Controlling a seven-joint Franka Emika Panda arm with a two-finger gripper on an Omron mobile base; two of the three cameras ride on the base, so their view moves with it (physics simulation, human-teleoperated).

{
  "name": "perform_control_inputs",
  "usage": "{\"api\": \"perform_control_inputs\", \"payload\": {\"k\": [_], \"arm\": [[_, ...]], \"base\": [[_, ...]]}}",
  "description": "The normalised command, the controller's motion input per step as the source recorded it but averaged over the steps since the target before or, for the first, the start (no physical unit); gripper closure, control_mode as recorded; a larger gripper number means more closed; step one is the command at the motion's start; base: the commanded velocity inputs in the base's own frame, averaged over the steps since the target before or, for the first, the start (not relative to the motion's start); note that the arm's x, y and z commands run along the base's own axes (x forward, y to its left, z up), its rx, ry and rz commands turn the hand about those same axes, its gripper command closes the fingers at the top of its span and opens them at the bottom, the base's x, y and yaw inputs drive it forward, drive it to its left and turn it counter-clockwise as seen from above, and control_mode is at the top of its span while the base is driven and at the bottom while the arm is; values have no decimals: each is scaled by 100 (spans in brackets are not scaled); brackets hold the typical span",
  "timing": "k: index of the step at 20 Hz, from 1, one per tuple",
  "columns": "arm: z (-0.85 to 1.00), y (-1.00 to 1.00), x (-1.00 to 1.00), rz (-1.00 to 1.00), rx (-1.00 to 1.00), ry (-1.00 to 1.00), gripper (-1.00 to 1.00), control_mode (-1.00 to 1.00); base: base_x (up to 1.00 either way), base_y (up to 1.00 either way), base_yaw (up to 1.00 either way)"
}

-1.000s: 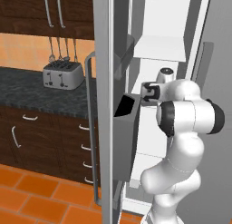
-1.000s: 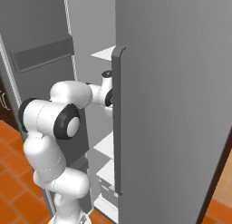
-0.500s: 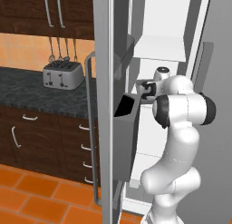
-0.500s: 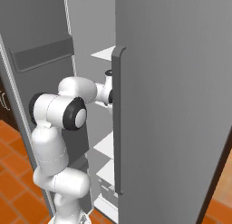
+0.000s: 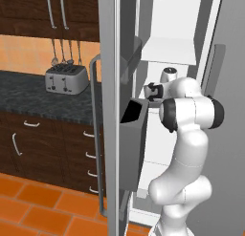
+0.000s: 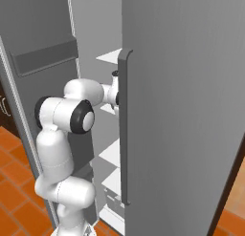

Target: Take the meat container that has the fish and place it on the second highest rack of the freezer. Then take the vegetable container that has the potato and sweet potato and place it on the highest rack of the freezer.

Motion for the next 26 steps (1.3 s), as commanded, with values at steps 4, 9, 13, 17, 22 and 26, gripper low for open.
{"api": "perform_control_inputs", "payload": {"k": [4,9,13,17,22,26], "arm": [[0,0,-9,0,0,-6,-100,-100],[-3,0,-9,0,0,-24,-100,-100],[22,8,-34,0,-2,-24,-100,-100],[43,7,-39,0,-2,-22,-100,-100],[55,7,-46,0,0,-19,-100,-100],[74,0,-52,0,0,-14,-100,-100]], "base": [[0,0,0],[0,0,0],[0,0,0],[0,0,0],[0,0,0],[0,0,0]]}}
